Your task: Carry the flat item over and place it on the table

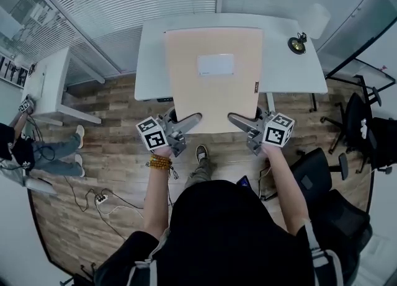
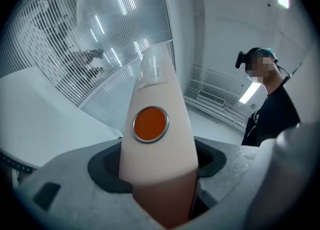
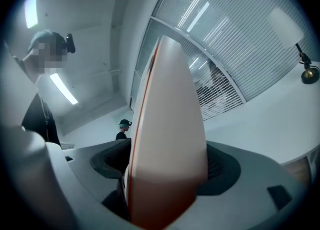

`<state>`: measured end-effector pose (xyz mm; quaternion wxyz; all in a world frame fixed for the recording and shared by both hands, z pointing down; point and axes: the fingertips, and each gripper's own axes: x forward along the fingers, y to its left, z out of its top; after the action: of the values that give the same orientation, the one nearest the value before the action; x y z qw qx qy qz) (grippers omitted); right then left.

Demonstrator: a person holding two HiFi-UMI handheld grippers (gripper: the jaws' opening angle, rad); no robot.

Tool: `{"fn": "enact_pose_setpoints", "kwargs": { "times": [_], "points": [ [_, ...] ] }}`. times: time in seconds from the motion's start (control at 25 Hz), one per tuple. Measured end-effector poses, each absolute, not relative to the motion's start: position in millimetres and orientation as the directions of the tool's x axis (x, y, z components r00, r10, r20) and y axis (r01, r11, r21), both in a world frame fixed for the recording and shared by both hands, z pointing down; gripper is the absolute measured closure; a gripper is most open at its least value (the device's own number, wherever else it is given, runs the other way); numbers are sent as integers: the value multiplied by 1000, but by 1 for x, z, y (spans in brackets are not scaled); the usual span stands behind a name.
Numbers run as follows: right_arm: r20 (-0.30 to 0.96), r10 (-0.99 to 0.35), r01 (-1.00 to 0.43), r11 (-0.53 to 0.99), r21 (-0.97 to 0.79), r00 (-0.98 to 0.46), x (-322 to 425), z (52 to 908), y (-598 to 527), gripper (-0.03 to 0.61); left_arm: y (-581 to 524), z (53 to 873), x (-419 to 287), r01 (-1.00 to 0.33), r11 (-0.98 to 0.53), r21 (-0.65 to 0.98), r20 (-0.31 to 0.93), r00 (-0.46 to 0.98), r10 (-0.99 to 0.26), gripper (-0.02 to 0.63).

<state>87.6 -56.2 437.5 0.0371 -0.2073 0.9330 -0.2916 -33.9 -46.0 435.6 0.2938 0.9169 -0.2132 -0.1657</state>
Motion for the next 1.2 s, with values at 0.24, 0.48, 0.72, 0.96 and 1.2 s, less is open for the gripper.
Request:
{"fn": "enact_pose_setpoints", "kwargs": {
  "times": [0.24, 0.48, 0.72, 0.96, 1.2],
  "points": [
    [73, -436, -397, 722, -567, -897, 66, 438, -96, 206, -89, 438, -58, -281, -729, 624, -193, 849, -492, 291],
    [90, -456, -421, 706, -569, -885, 47, 442, -125, 206, -119, 444, -78, -262, -737, 623, -213, 850, -482, 290],
    [102, -452, -419, 687, -594, -886, 41, 455, -140, 204, -135, 457, -83, -248, -718, 650, -199, 856, -477, 290],
    [100, -440, -406, 685, -604, -892, 45, 467, -170, 204, -163, 470, -80, -262, -706, 658, -180, 856, -485, 290],
    [90, -440, -396, 677, -620, -893, 53, 482, -198, 204, -192, 483, -71, -275, -689, 670, -149, 860, -488, 290]
  ]
}}
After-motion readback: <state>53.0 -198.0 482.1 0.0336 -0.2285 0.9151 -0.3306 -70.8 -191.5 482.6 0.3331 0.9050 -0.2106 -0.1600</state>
